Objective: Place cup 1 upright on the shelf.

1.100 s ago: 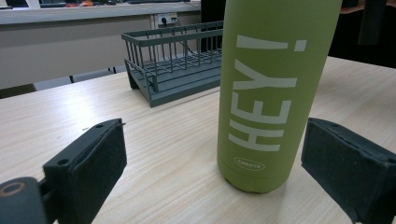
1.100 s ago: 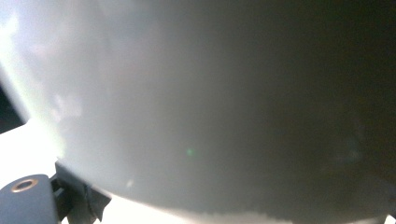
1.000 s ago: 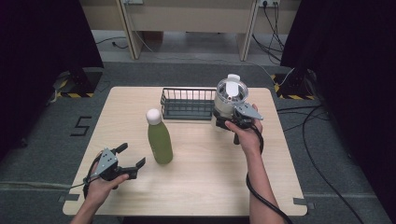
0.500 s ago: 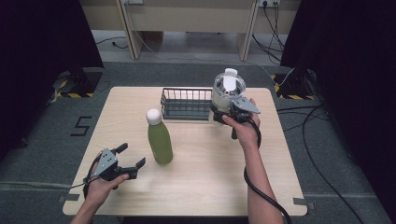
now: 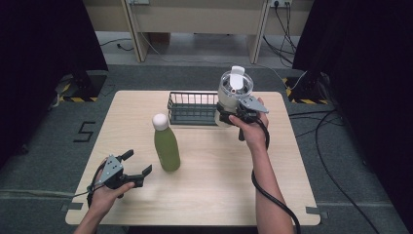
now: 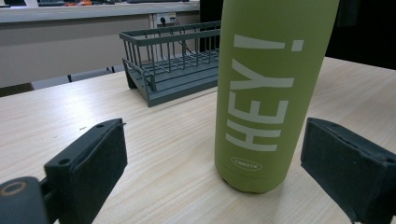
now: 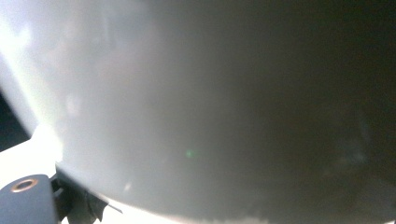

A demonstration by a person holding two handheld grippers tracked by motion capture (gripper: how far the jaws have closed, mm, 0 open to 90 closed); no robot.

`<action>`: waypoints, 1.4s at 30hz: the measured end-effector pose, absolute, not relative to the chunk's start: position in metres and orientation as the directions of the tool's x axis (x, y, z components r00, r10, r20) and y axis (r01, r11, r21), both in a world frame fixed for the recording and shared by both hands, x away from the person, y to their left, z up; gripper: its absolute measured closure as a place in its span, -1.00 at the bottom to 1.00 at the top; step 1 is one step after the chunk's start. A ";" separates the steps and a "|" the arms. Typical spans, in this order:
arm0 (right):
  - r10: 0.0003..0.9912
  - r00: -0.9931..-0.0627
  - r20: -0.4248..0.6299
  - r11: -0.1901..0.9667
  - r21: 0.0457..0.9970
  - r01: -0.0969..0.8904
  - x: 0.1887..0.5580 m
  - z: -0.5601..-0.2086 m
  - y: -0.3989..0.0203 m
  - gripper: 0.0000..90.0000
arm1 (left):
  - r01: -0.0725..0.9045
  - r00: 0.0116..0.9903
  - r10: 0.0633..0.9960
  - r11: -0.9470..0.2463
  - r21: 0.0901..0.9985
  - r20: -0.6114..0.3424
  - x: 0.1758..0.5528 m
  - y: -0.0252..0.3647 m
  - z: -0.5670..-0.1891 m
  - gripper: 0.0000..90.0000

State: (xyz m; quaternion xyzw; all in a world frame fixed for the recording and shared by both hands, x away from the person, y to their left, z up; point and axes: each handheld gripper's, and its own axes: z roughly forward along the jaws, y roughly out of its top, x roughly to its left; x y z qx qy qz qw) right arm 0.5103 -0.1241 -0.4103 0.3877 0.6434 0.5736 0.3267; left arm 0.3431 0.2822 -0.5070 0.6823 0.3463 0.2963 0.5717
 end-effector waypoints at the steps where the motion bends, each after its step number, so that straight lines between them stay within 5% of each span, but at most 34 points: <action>1: 0.874 -0.486 0.023 0.041 0.992 0.120 0.511 -0.409 -0.124 -0.78 | 0.135 0.584 0.812 -0.104 0.985 0.006 0.343 0.282 -0.507 -0.86; 42: 0.886 -0.463 0.020 0.043 0.991 0.124 0.531 -0.373 -0.116 -0.78 | 0.136 0.586 0.810 -0.099 0.986 0.000 0.343 0.281 -0.507 -0.86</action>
